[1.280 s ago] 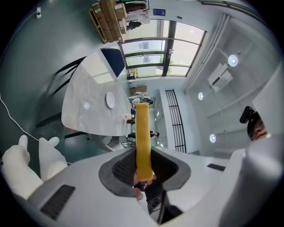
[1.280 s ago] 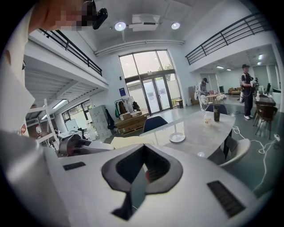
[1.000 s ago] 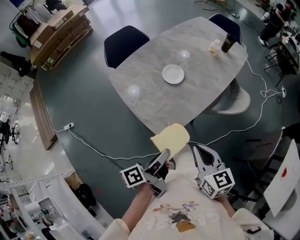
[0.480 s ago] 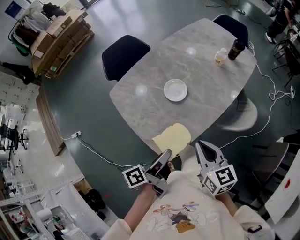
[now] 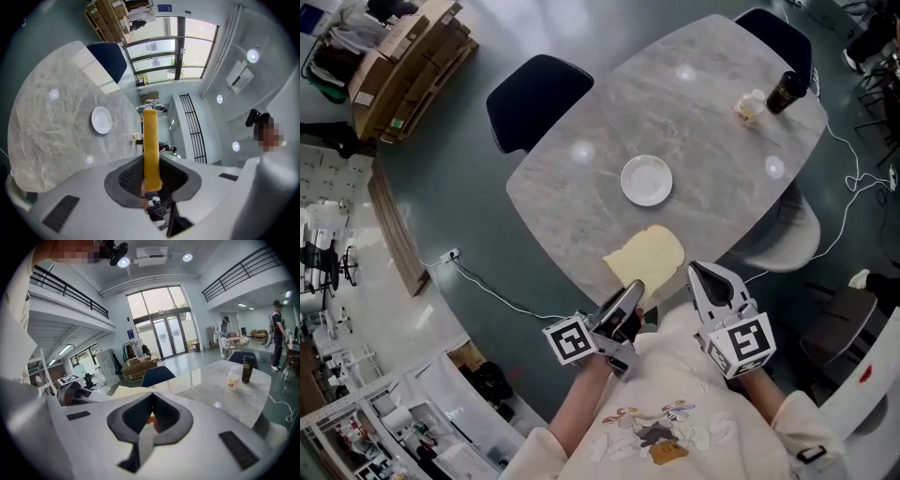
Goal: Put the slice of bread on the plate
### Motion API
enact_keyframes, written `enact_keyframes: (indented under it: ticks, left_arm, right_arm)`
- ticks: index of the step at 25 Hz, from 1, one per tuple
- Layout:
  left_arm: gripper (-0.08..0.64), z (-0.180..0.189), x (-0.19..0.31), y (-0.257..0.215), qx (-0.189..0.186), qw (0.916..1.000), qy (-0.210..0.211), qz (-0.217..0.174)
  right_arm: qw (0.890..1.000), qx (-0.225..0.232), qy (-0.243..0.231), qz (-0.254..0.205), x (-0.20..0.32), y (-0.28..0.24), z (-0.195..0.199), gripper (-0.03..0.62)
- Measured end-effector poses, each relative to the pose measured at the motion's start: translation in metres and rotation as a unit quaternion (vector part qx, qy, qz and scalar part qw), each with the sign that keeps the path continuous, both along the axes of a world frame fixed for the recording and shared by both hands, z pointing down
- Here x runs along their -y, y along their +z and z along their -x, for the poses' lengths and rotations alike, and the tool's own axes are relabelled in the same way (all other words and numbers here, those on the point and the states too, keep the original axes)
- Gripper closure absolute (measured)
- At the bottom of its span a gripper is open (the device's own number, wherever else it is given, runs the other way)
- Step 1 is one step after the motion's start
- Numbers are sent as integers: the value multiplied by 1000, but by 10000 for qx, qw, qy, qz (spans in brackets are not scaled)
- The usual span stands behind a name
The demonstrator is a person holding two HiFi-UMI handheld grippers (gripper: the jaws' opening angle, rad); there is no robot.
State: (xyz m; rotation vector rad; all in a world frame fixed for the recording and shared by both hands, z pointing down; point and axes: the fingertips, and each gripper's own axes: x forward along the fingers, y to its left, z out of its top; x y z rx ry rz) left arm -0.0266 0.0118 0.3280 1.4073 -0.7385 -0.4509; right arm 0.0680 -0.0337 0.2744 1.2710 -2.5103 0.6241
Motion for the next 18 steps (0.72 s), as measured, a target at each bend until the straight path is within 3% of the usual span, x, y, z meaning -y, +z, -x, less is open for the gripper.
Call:
enact_keyframes:
  ticks: [9, 18]
  left_arm:
    - [465, -15, 52, 37, 75, 9998, -93, 144]
    - [465, -12, 96, 77, 393, 9990, -110, -157]
  right_arm:
    - [9944, -485, -942, -25, 54, 28, 12, 589]
    - [9921, -626, -1090, -30, 93, 90, 11, 589]
